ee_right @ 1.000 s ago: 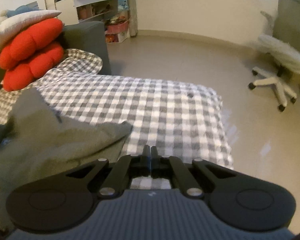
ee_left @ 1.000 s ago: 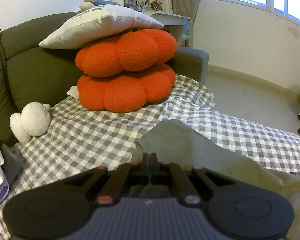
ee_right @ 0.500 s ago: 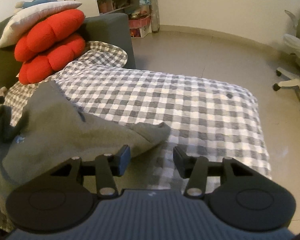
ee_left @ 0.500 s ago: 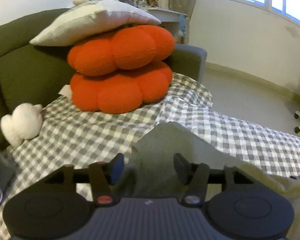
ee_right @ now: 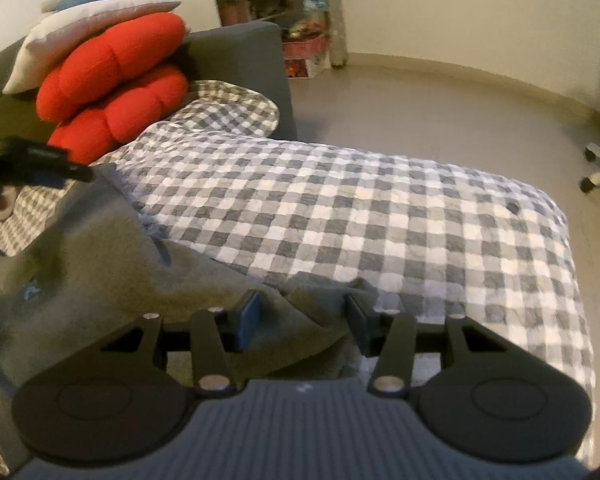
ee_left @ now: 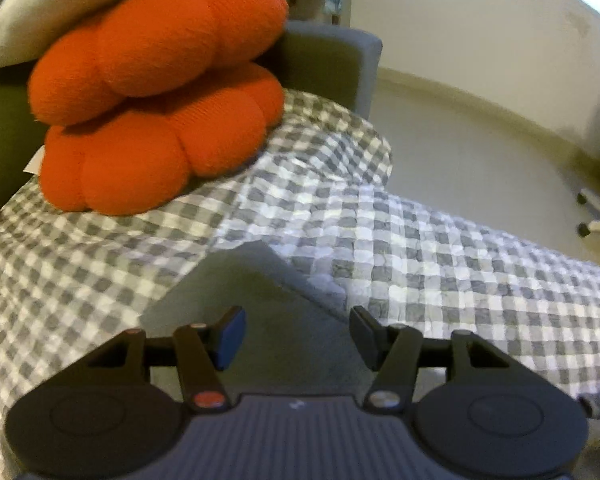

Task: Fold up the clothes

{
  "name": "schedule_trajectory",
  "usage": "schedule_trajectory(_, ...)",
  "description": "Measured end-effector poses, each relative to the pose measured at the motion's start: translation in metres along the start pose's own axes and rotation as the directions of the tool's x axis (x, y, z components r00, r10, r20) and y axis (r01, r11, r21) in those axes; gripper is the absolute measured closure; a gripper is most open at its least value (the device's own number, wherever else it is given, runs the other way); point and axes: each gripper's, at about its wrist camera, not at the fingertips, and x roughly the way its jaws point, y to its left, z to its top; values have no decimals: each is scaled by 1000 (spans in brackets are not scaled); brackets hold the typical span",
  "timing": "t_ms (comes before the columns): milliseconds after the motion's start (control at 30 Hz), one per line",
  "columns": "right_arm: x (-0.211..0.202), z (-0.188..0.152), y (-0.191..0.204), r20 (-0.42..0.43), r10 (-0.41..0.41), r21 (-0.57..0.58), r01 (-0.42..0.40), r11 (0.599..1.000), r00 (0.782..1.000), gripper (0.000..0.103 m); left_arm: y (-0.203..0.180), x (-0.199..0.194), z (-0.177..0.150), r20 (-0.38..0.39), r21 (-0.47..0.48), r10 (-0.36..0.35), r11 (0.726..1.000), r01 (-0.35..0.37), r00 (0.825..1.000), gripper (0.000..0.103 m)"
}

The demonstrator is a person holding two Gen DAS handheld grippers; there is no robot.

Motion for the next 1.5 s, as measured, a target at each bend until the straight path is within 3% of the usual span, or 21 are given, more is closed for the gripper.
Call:
schedule_trajectory(133, 12, 1, 4, -6, 23, -51, -23, 998, 1000, 51, -17, 29, 3, -52, 17, 75, 997, -74, 996, 55)
schedule_trajectory(200, 18, 0, 6, -15, 29, -73, -30, 997, 999, 51, -21, 36, 0, -59, 15, 113, 994, -112, 992, 69)
schedule_trajectory(400, 30, -7, 11, -37, 30, -130, -34, 991, 999, 53, -30, 35, -8, -2, 8, 158, 987, -158, 987, 96)
schedule_trajectory(500, 31, -8, 14, -53, 35, -137, -42, 990, 998, 68, -34, 31, -10, 28, 7, 175, 984, -175, 984, 99)
schedule_trajectory(567, 29, -9, 16, -64, 40, -136, -49, 989, 997, 85, -35, 26, -10, 53, -18, 168, 986, -168, 984, 99)
schedule_trajectory(667, 19, -10, 13, -90, 63, -90, -72, 993, 994, 92, -40, 13, -7, 99, -58, 118, 992, -112, 988, 100)
schedule_trajectory(833, -12, -20, 9, -100, 124, -7, -125, 992, 987, 94, -65, -17, 0, 185, -73, 1, 997, 12, 983, 100)
schedule_trajectory(1100, -73, -41, 9, -69, 151, 39, -149, 988, 986, 94, -130, -61, 0, 214, -32, -202, 976, 214, 956, 100)
schedule_trajectory(1300, -120, -53, 4, -34, 127, 60, -124, 990, 991, 94, -180, -88, -23, 161, 46, -368, 930, 366, 916, 100)
schedule_trajectory(1500, -155, -72, -9, -31, 78, 94, -74, 993, 997, 94, -226, -111, -54, 57, 108, -513, 856, 505, 857, 100)
